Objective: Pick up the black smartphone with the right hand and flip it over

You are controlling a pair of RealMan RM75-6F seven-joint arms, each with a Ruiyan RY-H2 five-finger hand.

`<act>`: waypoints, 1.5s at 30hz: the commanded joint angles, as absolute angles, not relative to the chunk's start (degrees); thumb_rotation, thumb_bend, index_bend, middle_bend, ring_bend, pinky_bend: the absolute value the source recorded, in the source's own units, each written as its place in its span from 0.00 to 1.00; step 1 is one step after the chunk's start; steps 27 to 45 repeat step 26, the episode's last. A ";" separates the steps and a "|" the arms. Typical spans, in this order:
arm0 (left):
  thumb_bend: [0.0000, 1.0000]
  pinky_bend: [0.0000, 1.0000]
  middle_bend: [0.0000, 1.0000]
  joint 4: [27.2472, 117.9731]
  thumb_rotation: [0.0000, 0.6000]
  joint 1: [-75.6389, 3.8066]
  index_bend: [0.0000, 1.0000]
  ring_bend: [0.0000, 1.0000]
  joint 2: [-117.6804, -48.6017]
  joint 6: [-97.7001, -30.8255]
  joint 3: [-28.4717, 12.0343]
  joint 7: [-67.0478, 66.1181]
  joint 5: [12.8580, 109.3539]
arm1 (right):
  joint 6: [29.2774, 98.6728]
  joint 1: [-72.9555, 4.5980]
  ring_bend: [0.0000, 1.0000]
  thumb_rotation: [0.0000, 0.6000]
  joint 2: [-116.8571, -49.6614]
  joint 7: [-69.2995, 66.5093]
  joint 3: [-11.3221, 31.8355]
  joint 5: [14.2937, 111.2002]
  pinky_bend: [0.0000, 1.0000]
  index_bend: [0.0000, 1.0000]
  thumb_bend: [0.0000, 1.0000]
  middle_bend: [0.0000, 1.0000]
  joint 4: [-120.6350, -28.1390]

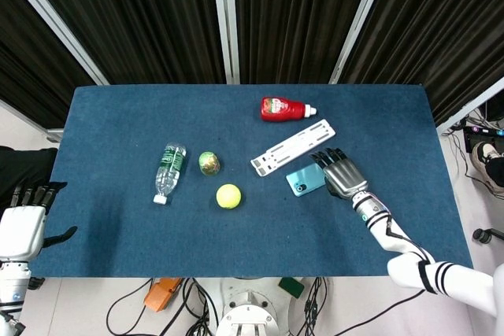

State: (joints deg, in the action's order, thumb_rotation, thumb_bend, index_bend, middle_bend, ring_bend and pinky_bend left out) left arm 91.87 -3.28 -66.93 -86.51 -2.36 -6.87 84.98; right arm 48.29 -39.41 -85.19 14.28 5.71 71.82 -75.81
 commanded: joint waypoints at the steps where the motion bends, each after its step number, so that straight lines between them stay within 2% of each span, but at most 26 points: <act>1: 0.10 0.00 0.19 91.90 1.00 -3.37 0.19 0.11 -66.91 -86.50 -2.42 -6.89 85.05 | 51.35 -38.11 0.00 1.00 -83.81 14.13 5.68 73.01 0.13 0.00 0.85 0.13 -77.16; 4: 0.10 0.00 0.19 91.94 1.00 -3.49 0.19 0.11 -66.87 -86.57 -2.56 -6.85 85.14 | 57.01 -35.49 0.00 1.00 -80.91 14.20 5.59 74.68 0.13 0.00 0.75 0.13 -80.46; 8: 0.10 0.00 0.19 91.84 1.00 -3.54 0.19 0.11 -66.88 -86.66 -2.65 -6.64 85.14 | 65.83 -30.22 0.00 1.00 -75.73 13.46 4.83 76.74 0.13 0.00 0.47 0.13 -85.83; 11: 0.10 0.00 0.19 91.71 1.00 -3.61 0.19 0.11 -67.03 -86.57 -2.62 -6.56 85.18 | 71.50 -25.70 0.00 1.00 -71.69 11.56 3.60 77.83 0.12 0.00 0.34 0.12 -89.84; 16: 0.10 0.00 0.19 91.79 1.00 -3.64 0.19 0.11 -67.24 -86.73 -2.56 -6.54 85.43 | 80.40 -18.37 0.00 1.00 -66.48 8.55 1.01 80.59 0.08 0.00 0.32 0.10 -93.51; 21: 0.10 0.00 0.19 92.07 1.00 -3.57 0.19 0.11 -67.24 -86.91 -2.51 -6.88 85.51 | 84.24 -14.05 0.00 1.00 -63.16 5.06 -0.89 82.71 0.06 0.00 0.32 0.09 -94.83; 45: 0.10 0.00 0.19 92.24 1.00 -3.59 0.19 0.11 -67.46 -86.79 -2.43 -7.18 85.43 | 84.13 -12.78 0.00 1.00 -61.69 5.50 -1.02 83.09 0.06 0.00 0.32 0.09 -95.82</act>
